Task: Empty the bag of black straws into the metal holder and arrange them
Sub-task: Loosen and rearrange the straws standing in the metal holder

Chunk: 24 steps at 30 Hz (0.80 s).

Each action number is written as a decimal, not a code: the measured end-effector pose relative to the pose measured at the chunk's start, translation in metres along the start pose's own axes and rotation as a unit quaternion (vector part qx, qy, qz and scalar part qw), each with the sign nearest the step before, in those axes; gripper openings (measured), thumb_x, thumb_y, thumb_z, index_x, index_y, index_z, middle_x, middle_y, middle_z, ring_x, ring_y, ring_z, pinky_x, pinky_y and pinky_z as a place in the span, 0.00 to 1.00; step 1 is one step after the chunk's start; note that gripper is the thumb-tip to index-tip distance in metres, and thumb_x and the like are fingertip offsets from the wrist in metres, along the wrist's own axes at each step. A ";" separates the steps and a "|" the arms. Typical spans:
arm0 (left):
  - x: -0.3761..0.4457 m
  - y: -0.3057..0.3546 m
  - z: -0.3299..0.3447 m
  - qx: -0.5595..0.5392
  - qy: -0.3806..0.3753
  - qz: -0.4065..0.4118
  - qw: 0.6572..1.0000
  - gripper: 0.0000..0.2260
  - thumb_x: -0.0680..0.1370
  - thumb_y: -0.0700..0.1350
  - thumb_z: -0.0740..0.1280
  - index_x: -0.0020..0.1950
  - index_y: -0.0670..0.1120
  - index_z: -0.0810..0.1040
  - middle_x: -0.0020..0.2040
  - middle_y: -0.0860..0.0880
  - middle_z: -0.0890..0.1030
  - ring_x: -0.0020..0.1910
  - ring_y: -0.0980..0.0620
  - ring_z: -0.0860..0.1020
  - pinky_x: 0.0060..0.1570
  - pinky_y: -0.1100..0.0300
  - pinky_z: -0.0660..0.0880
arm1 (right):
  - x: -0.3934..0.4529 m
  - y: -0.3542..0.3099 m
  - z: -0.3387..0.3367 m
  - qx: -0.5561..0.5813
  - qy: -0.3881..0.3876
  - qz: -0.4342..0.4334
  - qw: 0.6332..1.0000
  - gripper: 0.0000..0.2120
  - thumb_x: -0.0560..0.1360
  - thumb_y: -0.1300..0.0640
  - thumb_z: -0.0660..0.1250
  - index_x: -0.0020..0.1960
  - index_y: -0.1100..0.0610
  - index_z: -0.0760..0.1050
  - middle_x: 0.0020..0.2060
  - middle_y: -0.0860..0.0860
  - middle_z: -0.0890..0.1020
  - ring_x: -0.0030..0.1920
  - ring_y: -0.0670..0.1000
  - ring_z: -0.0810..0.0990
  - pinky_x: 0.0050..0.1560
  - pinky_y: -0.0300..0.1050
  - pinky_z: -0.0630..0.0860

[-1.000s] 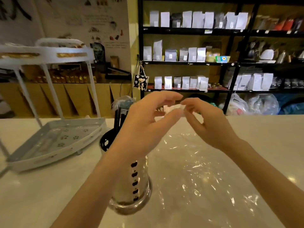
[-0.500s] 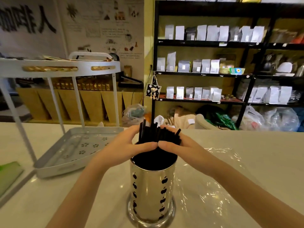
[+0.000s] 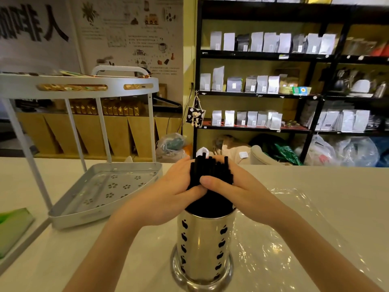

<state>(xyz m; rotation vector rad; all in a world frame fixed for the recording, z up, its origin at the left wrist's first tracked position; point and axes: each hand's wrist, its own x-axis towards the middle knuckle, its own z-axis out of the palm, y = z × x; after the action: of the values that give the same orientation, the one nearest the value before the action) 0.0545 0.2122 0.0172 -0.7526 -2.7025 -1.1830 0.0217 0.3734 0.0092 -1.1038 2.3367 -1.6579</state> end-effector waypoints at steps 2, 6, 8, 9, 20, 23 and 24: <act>-0.002 0.001 -0.002 0.007 -0.001 0.015 1.000 0.13 0.77 0.50 0.56 0.62 0.54 0.66 0.61 0.52 0.70 0.63 0.56 0.66 0.65 0.57 0.65 | -0.004 -0.004 0.001 0.002 0.007 -0.011 1.000 0.14 0.73 0.50 0.64 0.58 0.46 0.70 0.48 0.42 0.80 0.50 0.39 0.79 0.51 0.34 0.77; -0.006 0.001 -0.004 0.016 -0.031 0.010 0.999 0.15 0.76 0.53 0.58 0.63 0.57 0.64 0.63 0.54 0.68 0.64 0.59 0.64 0.65 0.61 0.63 | -0.011 -0.006 0.004 0.015 -0.005 -0.007 1.000 0.16 0.69 0.47 0.64 0.57 0.41 0.69 0.48 0.41 0.80 0.50 0.39 0.79 0.50 0.36 0.78; -0.008 0.002 -0.007 0.025 -0.062 0.000 0.998 0.17 0.73 0.55 0.61 0.61 0.61 0.65 0.62 0.54 0.68 0.62 0.61 0.64 0.60 0.67 0.65 | -0.014 -0.008 0.003 0.005 -0.022 0.004 1.000 0.17 0.69 0.47 0.66 0.56 0.38 0.68 0.48 0.39 0.79 0.49 0.36 0.78 0.47 0.34 0.77; -0.009 0.003 -0.008 0.018 -0.074 -0.006 0.997 0.17 0.72 0.55 0.62 0.59 0.64 0.64 0.62 0.55 0.68 0.61 0.64 0.64 0.57 0.72 0.66 | -0.015 -0.009 0.002 -0.004 -0.028 0.009 1.000 0.17 0.68 0.47 0.67 0.54 0.36 0.67 0.47 0.37 0.78 0.48 0.34 0.78 0.45 0.31 0.77; -0.010 0.011 -0.009 0.013 -0.050 -0.049 0.997 0.31 0.57 0.64 0.69 0.56 0.73 0.60 0.60 0.71 0.68 0.61 0.69 0.67 0.59 0.71 0.65 | -0.031 -0.024 -0.029 -0.138 -0.072 0.018 0.988 0.28 0.58 0.40 0.71 0.54 0.27 0.64 0.50 0.23 0.73 0.55 0.23 0.67 0.51 0.20 0.66; -0.011 0.015 -0.006 0.001 -0.048 -0.043 0.998 0.35 0.60 0.57 0.75 0.60 0.70 0.60 0.60 0.64 0.74 0.60 0.66 0.72 0.56 0.71 0.70 | -0.031 -0.024 -0.027 -0.145 -0.032 -0.013 0.989 0.29 0.62 0.40 0.71 0.60 0.30 0.64 0.53 0.27 0.75 0.59 0.29 0.69 0.54 0.25 0.67; -0.012 0.015 -0.005 -0.005 -0.046 -0.042 0.998 0.36 0.62 0.54 0.75 0.62 0.69 0.59 0.59 0.62 0.76 0.58 0.65 0.74 0.57 0.68 0.72 | -0.030 -0.023 -0.024 -0.144 -0.006 -0.033 0.989 0.29 0.65 0.40 0.70 0.63 0.32 0.63 0.55 0.29 0.74 0.60 0.30 0.69 0.54 0.25 0.67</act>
<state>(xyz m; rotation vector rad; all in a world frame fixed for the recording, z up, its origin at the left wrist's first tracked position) 0.0712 0.2124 0.0275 -0.7202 -2.8311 -1.2103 0.0448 0.4060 0.0290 -1.2445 2.6197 -1.3534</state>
